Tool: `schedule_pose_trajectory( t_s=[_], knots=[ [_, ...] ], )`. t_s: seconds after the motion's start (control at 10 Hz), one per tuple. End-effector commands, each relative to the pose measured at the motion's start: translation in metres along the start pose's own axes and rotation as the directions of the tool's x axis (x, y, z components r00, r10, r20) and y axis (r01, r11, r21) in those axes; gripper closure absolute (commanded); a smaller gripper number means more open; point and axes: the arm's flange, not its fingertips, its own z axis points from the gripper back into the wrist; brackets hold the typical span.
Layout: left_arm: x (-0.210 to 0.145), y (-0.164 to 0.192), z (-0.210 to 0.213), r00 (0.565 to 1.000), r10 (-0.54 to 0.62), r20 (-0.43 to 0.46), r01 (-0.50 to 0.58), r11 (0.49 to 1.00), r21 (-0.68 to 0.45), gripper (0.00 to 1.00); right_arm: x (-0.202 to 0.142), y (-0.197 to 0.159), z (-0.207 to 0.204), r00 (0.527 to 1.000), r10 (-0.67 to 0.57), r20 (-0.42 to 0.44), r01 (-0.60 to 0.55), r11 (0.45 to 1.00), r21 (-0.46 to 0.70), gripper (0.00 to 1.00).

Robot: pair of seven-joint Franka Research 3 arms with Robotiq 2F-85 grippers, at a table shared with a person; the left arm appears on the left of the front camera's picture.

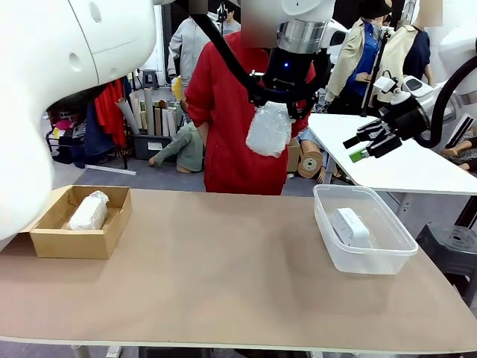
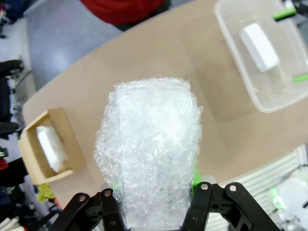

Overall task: Separate and place wrapped and unwrapped clocks.
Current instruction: If the picked Digital clock is wrapped, place it in the Package Box ; if not, place it in the Organizing box.

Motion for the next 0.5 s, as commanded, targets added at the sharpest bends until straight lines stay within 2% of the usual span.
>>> schedule_pose_trajectory(
  t_s=[0.0, 0.1, 0.2, 0.4],
  knots=[
    [-0.034, 0.014, 0.013, 0.999, 0.010, -0.051, -0.019, 0.984, -0.178, 1.00, 0.002, 0.001, 0.000, 1.000, 0.004, 0.002, -0.004, 1.000, -0.002, 0.00],
    [-0.052, 0.011, 0.011, 0.999, 0.024, -0.049, -0.032, 0.986, -0.166, 1.00, 0.002, 0.001, 0.000, 1.000, 0.004, 0.002, -0.004, 1.000, -0.002, 0.00],
    [-0.077, 0.021, 0.020, 0.991, -0.053, -0.121, 0.023, 0.970, -0.244, 1.00, 0.002, 0.001, 0.000, 1.000, 0.004, 0.002, -0.004, 1.000, -0.002, 0.00],
    [-0.105, 0.039, 0.034, 0.969, -0.114, -0.218, 0.076, 0.981, -0.176, 1.00, 0.002, 0.001, 0.000, 1.000, 0.004, 0.002, -0.004, 1.000, -0.002, 0.00]
  ],
)
